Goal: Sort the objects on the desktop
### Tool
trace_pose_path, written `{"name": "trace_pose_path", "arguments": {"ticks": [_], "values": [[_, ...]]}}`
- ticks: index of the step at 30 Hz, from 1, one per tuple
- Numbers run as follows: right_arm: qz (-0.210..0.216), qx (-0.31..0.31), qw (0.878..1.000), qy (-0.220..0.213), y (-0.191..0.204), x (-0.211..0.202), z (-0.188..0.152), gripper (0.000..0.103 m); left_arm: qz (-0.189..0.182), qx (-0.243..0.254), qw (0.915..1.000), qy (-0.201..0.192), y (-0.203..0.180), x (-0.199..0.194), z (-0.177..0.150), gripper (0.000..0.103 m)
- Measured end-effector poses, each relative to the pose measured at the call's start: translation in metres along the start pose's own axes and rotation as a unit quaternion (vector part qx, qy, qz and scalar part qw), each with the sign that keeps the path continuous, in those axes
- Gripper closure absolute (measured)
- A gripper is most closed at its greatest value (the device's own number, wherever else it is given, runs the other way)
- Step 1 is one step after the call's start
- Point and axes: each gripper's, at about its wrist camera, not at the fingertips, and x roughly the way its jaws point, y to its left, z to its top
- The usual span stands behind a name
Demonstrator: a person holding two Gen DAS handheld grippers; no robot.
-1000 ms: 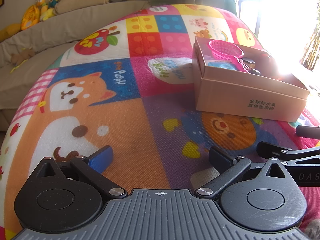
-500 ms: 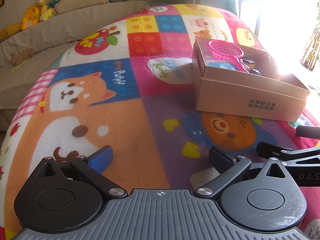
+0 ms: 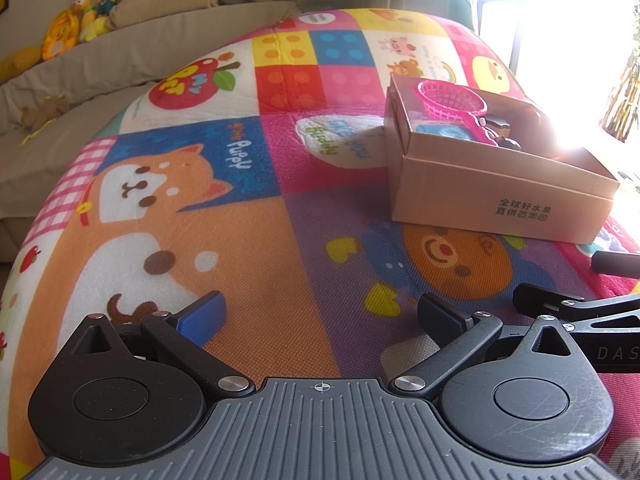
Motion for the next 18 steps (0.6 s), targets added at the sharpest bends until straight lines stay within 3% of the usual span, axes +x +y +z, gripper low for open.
{"name": "trace_pose_path", "arguments": {"ticks": [18], "values": [[0.000, 0.000, 1.000, 0.000, 0.0002, 0.0001, 0.0000, 0.000, -0.002, 0.002, 1.0000, 0.001, -0.0007, 0.0000, 0.0001, 0.000]]}}
